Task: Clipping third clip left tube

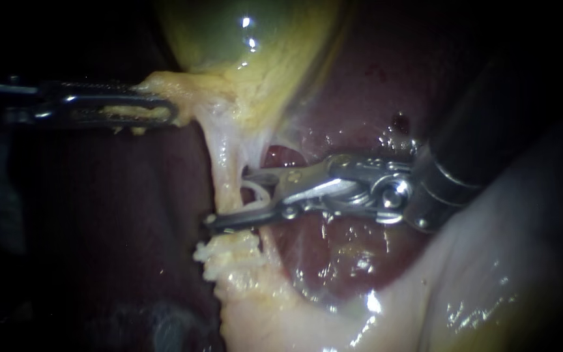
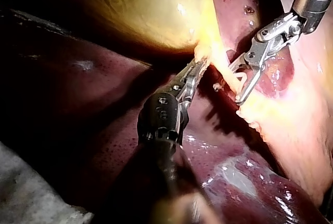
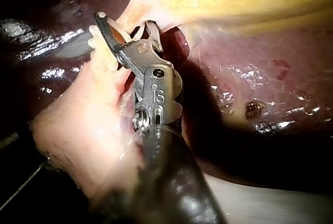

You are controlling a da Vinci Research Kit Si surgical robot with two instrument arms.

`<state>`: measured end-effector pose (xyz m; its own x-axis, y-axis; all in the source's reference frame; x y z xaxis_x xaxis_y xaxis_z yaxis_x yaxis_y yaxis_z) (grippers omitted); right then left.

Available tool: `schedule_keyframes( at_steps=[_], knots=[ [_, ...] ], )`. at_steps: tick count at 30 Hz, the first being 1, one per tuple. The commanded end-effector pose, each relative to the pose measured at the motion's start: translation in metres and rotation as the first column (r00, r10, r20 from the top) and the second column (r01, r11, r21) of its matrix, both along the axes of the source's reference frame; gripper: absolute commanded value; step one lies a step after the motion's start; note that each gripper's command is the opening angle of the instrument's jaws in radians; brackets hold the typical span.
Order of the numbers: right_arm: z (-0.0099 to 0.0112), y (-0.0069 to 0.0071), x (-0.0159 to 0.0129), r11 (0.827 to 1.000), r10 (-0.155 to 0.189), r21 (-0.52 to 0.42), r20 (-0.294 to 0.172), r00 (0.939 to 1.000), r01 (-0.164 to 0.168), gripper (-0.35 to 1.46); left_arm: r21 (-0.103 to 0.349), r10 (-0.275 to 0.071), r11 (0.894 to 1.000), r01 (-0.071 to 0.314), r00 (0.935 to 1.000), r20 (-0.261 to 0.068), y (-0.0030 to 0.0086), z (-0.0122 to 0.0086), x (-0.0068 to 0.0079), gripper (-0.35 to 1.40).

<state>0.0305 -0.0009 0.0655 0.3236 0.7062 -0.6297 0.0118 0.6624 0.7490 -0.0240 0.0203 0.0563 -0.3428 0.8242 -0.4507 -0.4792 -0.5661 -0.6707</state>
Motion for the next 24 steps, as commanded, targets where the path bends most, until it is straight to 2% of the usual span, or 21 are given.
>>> schedule_keyframes(
  at_steps=[1,7,14,18,24],
  knots=[
    [0.0000,0.0001,0.0002,1.000,0.004,-0.001,-0.004,1.0000,-0.004,0.50,0.001,0.001,1.000,-0.001,1.0000,0.001,0.0000,0.0000,0.0000,-0.35],
    [0.0000,0.0005,0.0010,0.999,0.033,0.019,-0.048,0.9983,-0.032,0.50,0.002,0.004,1.000,-0.004,1.0000,0.000,-0.0001,0.0001,-0.0001,-0.35],
    [-0.0009,0.0009,0.0010,0.999,0.044,0.036,-0.107,0.9933,-0.040,0.50,0.002,0.004,1.000,-0.004,1.0000,0.000,-0.0002,0.0001,-0.0001,-0.35],
    [-0.0022,0.0011,0.0009,0.998,0.042,0.047,-0.164,0.9855,-0.035,0.50,0.002,0.006,1.000,-0.006,1.0000,-0.003,-0.0002,0.0003,-0.0001,-0.35],
    [-0.0047,0.0011,0.0012,0.998,0.038,0.062,-0.215,0.9759,-0.025,0.50,0.002,0.008,1.000,-0.007,1.0000,-0.005,-0.0003,0.0004,-0.0001,-0.35]
  ],
)
